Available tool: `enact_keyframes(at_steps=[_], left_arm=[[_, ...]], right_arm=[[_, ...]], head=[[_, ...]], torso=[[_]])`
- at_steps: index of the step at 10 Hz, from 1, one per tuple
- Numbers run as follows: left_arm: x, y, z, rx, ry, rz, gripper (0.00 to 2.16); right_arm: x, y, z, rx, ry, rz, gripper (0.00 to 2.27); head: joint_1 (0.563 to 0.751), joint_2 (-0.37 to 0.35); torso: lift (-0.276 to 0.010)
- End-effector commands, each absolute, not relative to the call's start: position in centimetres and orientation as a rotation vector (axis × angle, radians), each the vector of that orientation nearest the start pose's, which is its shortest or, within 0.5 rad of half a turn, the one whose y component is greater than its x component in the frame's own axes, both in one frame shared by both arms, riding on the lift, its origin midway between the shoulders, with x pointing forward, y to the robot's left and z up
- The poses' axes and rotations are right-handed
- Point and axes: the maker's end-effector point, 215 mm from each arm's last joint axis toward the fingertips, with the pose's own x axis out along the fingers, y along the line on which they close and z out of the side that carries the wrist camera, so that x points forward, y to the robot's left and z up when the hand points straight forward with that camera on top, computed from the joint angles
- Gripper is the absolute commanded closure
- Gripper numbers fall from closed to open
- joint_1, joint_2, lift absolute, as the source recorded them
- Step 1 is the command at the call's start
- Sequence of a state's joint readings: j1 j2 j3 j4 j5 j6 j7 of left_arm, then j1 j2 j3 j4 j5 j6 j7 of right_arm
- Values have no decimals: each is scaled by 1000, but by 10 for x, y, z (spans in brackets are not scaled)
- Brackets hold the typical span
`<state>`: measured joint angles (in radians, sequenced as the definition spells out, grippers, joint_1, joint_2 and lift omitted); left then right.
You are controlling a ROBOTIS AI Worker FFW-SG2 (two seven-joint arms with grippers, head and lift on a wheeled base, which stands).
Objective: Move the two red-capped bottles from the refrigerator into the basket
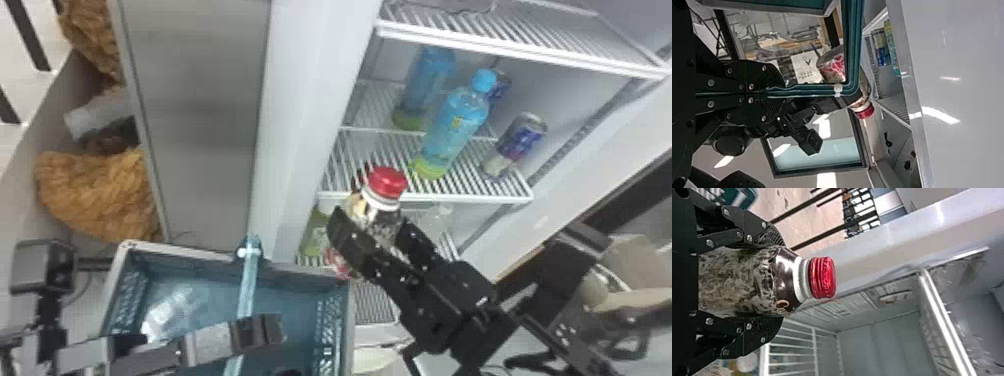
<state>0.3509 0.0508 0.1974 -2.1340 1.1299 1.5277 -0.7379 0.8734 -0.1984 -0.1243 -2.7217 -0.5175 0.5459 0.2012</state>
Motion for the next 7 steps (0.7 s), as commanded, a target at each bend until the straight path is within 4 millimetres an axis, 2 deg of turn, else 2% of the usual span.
enact_keyframes(at_steps=[1, 5, 6, 7], left_arm=[[241, 11, -283, -1196, 817, -1321, 1207], [243, 13, -284, -1195, 809, -1314, 1207], [243, 13, -283, -1197, 808, -1316, 1207], [243, 13, -283, -1195, 810, -1315, 1207]], right_arm=[[311, -136, -261, 291, 309, 470, 1282], [282, -119, -282, 319, 412, 534, 1273], [279, -117, -286, 329, 427, 542, 1009], [279, -116, -291, 335, 437, 549, 535]], head=[[695, -284], [695, -249], [695, -246], [695, -242]], torso=[[0], [0], [0], [0]])
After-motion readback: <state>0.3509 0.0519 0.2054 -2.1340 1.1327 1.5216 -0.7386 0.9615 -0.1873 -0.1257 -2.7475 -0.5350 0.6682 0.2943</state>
